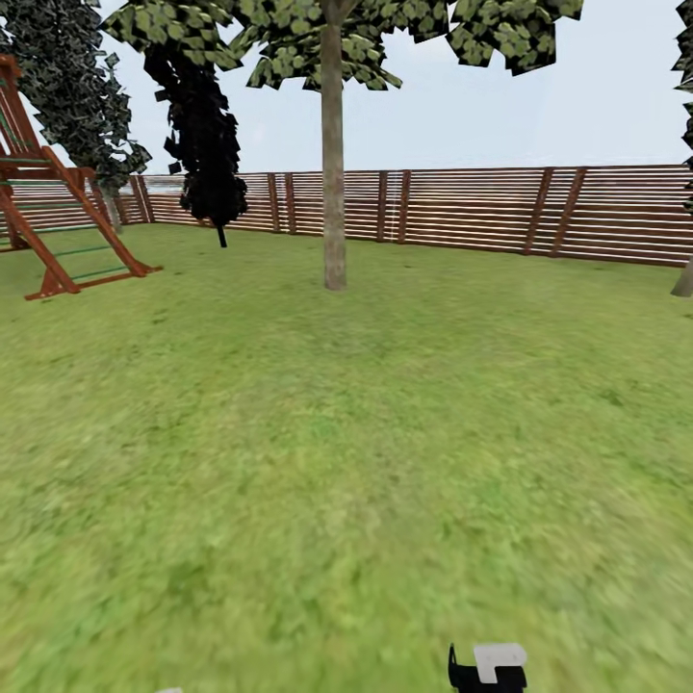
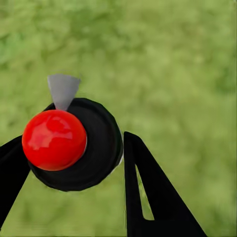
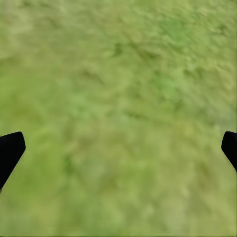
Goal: In the garden, pick up the pesticide atomizer on the floor and spray pesticide onto both trees until each tree trunk is fully covered.
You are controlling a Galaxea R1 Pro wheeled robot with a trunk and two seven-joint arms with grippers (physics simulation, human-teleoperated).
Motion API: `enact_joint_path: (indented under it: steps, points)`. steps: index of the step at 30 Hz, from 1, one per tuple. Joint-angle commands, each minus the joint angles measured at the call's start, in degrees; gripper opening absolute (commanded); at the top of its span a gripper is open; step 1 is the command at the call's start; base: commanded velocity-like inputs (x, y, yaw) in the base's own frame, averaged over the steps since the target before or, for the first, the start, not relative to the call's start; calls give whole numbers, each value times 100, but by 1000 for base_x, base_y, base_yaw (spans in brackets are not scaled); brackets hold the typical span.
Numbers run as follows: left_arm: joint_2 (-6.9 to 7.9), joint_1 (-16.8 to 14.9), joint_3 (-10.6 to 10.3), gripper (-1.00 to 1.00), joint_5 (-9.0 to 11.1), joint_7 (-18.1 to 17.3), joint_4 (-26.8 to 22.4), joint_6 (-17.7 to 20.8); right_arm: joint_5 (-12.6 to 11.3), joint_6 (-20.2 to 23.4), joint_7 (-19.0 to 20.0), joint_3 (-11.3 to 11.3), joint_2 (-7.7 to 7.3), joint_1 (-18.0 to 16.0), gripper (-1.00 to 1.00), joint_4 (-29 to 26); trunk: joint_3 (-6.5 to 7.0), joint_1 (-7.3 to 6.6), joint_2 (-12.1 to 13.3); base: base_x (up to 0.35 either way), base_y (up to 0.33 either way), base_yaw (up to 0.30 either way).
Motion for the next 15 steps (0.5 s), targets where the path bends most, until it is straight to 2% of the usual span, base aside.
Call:
enact_joint_path:
  steps: [1,15]
  points:
    - [1,-2,-48,-100,31,17,1,-14,60,-3,-43,-20,-2,-4,100,8,-5,3,-2,338,0,0]
    - [10,-2,-48,-100,31,18,5,-4,43,-3,-52,-23,8,-4,100,11,-5,3,-2,338,0,0]
